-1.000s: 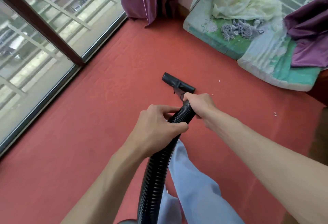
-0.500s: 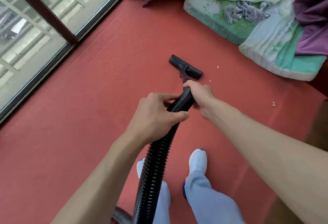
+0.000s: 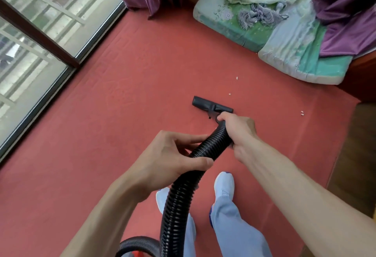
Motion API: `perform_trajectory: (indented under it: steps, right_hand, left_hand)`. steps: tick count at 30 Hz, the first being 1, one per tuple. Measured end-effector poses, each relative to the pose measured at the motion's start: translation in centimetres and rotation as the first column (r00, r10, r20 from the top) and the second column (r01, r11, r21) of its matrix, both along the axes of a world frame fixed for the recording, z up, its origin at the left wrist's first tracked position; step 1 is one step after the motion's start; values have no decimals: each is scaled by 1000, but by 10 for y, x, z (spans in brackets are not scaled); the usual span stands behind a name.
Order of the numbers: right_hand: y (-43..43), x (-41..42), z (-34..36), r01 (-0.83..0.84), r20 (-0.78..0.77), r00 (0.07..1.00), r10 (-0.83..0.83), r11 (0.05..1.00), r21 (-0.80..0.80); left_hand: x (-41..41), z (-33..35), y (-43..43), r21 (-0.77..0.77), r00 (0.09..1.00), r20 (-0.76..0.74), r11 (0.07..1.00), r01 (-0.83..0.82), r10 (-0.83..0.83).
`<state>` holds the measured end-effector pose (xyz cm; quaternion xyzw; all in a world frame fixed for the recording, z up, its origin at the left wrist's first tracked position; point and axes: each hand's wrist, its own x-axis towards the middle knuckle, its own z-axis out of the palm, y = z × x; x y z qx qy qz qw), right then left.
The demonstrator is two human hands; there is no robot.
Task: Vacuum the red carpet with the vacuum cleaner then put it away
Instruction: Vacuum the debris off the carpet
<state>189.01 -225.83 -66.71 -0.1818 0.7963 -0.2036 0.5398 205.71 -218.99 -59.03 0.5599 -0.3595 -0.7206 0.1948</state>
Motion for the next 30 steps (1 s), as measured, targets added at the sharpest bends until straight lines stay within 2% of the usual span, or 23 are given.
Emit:
perform_trajectory:
  steps: [6, 10, 14, 17, 21, 24, 30]
  right_hand:
    - [4, -25, -27, -52, -62, 997, 53, 998, 28]
    - [-8, -44, -58, -66, -80, 994, 68, 997, 32]
    - [-21, -63, -75, -107, -149, 983, 108, 994, 10]
    - [-22, -75, -66, -126, -201, 972, 125, 992, 4]
    - [-16, -85, -43, -173, -185, 967, 175, 985, 29]
    - [-17, -87, -41, -174, -164, 971, 176, 984, 27]
    - [-61, -84, -70, -131, -193, 973, 122, 991, -32]
  left_hand:
    - [-29, -25, 6, 39, 999, -7, 998, -41, 41]
    - [-63, -57, 4, 12, 992, 89, 996, -92, 90]
    - [-92, -75, -4, 11, 988, 100, 993, -119, 118]
    - [-89, -73, -11, 28, 995, 80, 998, -58, 56]
    - [-69, -53, -20, 67, 998, -49, 997, 45, -42]
    - [-68, -50, -28, 49, 997, 0, 996, 75, -75]
    - [-104, -78, -38, -56, 977, 145, 987, -149, 156]
